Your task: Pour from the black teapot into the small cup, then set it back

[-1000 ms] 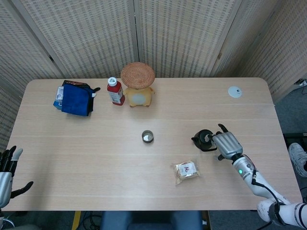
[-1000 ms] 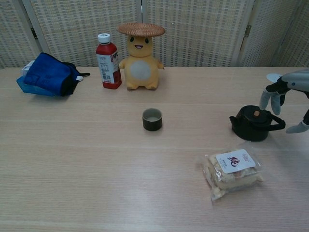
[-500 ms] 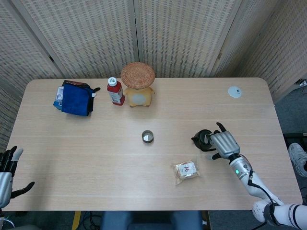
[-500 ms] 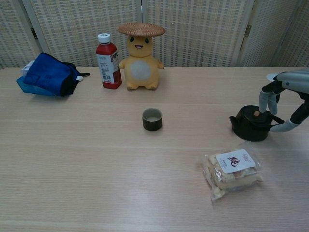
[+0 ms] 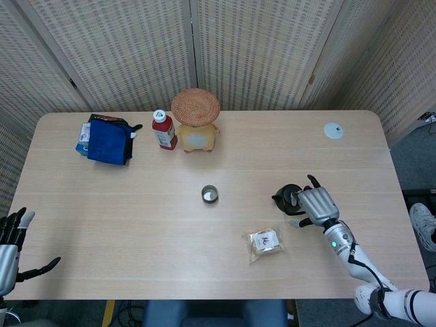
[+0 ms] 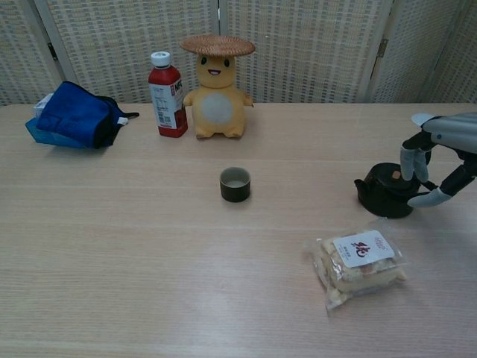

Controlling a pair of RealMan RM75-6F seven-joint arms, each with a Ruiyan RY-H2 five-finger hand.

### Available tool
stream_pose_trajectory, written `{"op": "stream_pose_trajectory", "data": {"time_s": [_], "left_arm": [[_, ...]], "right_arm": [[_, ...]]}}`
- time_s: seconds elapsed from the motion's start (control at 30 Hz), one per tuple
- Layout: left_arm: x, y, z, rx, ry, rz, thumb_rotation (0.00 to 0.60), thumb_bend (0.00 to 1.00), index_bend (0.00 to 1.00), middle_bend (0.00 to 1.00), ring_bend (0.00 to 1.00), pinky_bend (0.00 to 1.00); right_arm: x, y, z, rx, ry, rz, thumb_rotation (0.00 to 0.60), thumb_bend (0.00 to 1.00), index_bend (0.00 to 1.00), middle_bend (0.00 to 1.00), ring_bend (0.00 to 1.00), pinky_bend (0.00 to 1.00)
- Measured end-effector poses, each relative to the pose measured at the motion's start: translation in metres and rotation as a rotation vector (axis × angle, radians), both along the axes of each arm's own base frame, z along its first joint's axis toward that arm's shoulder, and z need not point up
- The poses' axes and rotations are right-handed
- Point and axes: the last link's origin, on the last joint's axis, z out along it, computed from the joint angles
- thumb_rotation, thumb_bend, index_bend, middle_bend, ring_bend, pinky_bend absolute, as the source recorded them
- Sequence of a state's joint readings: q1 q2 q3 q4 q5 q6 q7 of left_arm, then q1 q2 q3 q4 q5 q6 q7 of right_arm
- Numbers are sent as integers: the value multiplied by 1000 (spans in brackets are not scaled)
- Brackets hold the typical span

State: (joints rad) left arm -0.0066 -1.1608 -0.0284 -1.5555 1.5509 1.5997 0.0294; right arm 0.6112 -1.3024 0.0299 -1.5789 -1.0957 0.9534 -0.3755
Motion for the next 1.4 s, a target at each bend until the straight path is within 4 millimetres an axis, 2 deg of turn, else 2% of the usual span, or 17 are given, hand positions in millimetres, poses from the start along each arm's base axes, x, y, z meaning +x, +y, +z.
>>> {"op": "stream_pose_trajectory", "data": {"time_s": [0.47, 1.4], "left_arm": [[-3, -1, 1, 5, -1, 9, 364, 50, 0, 0, 0, 0], [-5, -2, 0, 7, -3, 15, 363, 50, 0, 0, 0, 0]], "right_arm": [[2, -3, -12, 15, 22, -11, 399, 0, 465, 501, 457, 0], [-6, 5, -25, 60, 42, -14, 403, 0, 465, 515, 455, 0]]}}
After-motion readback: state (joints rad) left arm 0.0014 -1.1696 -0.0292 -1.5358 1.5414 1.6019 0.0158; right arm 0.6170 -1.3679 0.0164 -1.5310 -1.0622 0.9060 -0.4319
